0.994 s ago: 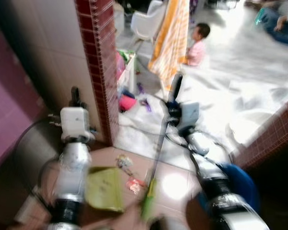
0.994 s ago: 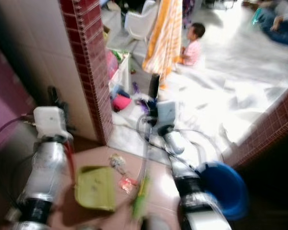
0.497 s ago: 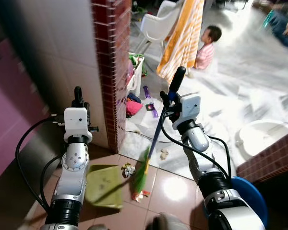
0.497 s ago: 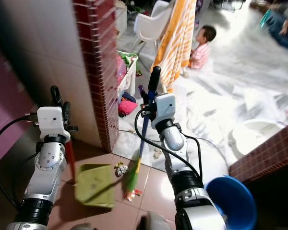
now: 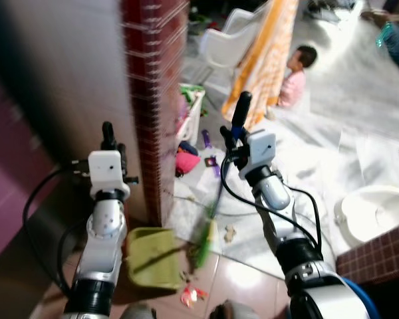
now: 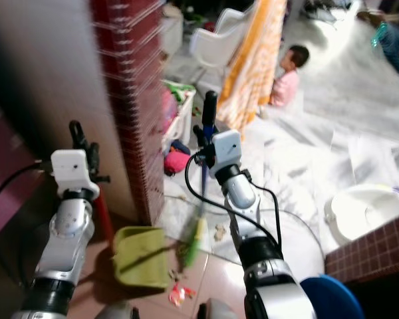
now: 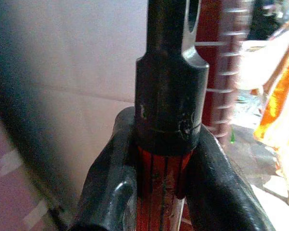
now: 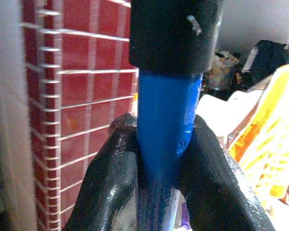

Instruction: Sweep floor

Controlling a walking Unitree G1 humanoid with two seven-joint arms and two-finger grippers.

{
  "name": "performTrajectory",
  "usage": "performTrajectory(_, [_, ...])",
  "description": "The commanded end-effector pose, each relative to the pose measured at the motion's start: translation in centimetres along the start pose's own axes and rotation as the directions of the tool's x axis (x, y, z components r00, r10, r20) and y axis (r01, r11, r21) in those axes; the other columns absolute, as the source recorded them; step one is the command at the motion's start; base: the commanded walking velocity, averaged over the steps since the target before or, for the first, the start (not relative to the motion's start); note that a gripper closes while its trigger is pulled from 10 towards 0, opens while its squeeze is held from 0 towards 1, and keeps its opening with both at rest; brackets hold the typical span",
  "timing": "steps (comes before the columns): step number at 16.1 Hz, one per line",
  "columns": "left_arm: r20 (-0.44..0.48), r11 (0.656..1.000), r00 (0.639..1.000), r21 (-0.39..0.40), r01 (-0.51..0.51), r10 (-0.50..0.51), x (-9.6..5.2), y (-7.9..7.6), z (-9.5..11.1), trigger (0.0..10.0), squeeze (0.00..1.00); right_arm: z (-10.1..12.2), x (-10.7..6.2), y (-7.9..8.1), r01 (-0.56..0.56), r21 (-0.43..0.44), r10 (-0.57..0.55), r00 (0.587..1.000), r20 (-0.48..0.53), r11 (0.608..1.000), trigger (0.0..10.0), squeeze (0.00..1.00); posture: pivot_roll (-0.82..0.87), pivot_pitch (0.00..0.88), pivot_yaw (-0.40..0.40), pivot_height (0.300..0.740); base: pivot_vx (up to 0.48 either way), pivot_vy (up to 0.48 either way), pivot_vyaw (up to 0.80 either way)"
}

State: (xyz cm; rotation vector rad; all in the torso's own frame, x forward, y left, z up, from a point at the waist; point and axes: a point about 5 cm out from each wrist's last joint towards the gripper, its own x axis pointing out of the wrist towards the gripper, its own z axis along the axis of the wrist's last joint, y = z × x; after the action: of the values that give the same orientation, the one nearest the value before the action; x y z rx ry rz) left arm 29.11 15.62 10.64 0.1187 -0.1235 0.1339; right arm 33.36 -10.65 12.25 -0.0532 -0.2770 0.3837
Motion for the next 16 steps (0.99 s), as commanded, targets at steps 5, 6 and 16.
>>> performTrajectory(5, [0.041, 1.000, 0.999, -0.022, 0.017, -0.016, -0.5, -0.8, 0.9, 10.0, 0.00, 2.0, 0.8, -0.7, -0.061, -0.055, 0.066, 0.994, 0.089, 0.997, 10.0, 0.00, 0.01, 0.000, -0.071, 0.740, 0.000, 0.000, 0.00])
performTrajectory(6, [0.035, 1.000, 0.999, -0.021, 0.014, -0.013, -0.7, -0.6, 0.9, 10.0, 0.00, 2.7, 1.5, -0.2, -0.128, -0.036, 0.131, 0.985, 0.112, 0.991, 10.0, 0.00, 0.01, 0.000, -0.074, 0.740, 0.000, 0.000, 0.00])
performTrajectory(16, [0.033, 1.000, 0.999, 0.025, -0.019, 0.018, -1.9, 1.4, 1.5, 10.0, 0.00, 6.1, 3.9, 2.7, -0.413, -0.259, 0.467, 0.861, 0.202, 0.873, 10.0, 0.00, 0.06, 0.012, -0.106, 0.740, 0.000, 0.000, 0.00])
